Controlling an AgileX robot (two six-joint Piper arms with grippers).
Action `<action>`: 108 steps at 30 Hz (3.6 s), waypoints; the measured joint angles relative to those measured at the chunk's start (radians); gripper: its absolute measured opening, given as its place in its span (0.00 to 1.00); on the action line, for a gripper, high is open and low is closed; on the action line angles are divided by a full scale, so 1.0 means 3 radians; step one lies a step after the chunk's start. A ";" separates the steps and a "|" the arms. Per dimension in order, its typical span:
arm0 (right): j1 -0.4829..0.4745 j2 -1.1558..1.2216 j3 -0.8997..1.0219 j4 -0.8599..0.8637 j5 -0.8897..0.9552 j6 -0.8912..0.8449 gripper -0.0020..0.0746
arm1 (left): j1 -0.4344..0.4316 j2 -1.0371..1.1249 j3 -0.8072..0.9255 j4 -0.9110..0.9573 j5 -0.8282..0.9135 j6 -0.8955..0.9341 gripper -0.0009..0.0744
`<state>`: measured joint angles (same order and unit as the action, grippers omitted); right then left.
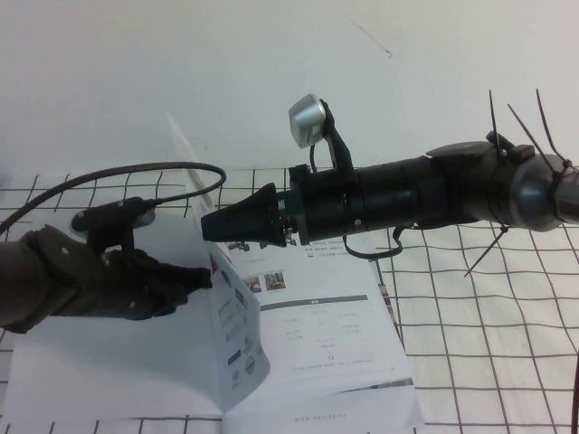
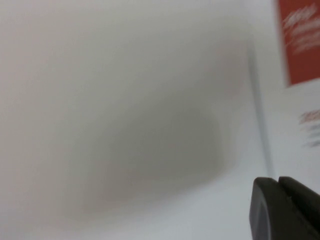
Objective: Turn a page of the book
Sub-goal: Open the closed book
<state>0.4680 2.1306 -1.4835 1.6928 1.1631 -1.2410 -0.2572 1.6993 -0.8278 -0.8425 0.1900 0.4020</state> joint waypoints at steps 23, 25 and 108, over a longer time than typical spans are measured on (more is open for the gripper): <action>0.0097 0.0000 0.0000 -0.0006 -0.0377 0.0037 0.03 | 0.0000 -0.1401 0.0008 0.0234 0.0018 0.0008 0.01; 0.0142 0.0005 0.0000 -0.0006 -0.0470 0.0037 0.03 | 0.0000 -0.1543 0.0008 0.0243 0.0018 0.0008 0.01; 0.0326 -0.0013 -0.0005 -0.3861 -0.1602 0.2433 0.03 | 0.0000 0.0176 -0.0005 0.0503 0.0270 -0.0130 0.01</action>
<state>0.5657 2.1267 -1.4849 0.5344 0.6824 -0.5112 -0.2572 1.7521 -0.8292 -0.6917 0.2711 0.3630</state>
